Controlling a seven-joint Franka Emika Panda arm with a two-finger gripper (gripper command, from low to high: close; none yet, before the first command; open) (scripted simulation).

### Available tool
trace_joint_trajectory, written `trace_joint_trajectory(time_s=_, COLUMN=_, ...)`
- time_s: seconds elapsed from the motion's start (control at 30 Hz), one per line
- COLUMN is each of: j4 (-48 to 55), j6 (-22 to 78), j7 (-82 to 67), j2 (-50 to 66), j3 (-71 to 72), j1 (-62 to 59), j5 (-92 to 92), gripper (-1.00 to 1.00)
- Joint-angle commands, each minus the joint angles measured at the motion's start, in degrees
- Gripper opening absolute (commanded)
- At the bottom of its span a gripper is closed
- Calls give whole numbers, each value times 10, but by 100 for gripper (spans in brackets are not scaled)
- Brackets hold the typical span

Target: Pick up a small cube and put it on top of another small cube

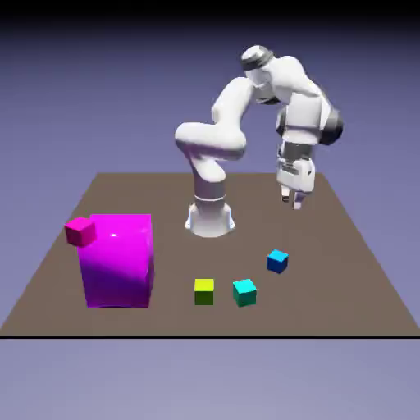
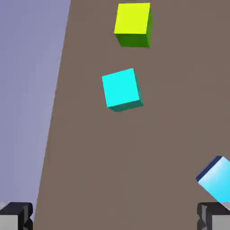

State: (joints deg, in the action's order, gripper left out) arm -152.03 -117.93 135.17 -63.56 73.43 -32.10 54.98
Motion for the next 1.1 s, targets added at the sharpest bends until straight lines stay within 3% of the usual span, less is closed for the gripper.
trace_joint_trajectory(time_s=0.0, j4=2, j6=15, j7=25, j2=-8, j3=20, j1=-9, j5=15, gripper=0)
trace_joint_trajectory(time_s=0.37, j4=28, j6=178, j7=294, j2=-98, j3=233, j1=-104, j5=174, gripper=0)
trace_joint_trajectory(time_s=0.6, j4=32, j6=125, j7=275, j2=-115, j3=350, j1=-135, j5=277, gripper=0)
trace_joint_trajectory(time_s=0.63, j4=32, j6=125, j7=275, j2=-115, j3=350, j1=-135, j5=277, gripper=-100)
trace_joint_trajectory(time_s=0.87, j4=28, j6=170, j7=287, j2=-91, j3=232, j1=-107, j5=167, gripper=-100)
trace_joint_trajectory(time_s=1.07, j4=18, j6=34, j7=167, j2=34, j3=222, j1=-171, j5=34, gripper=-100)
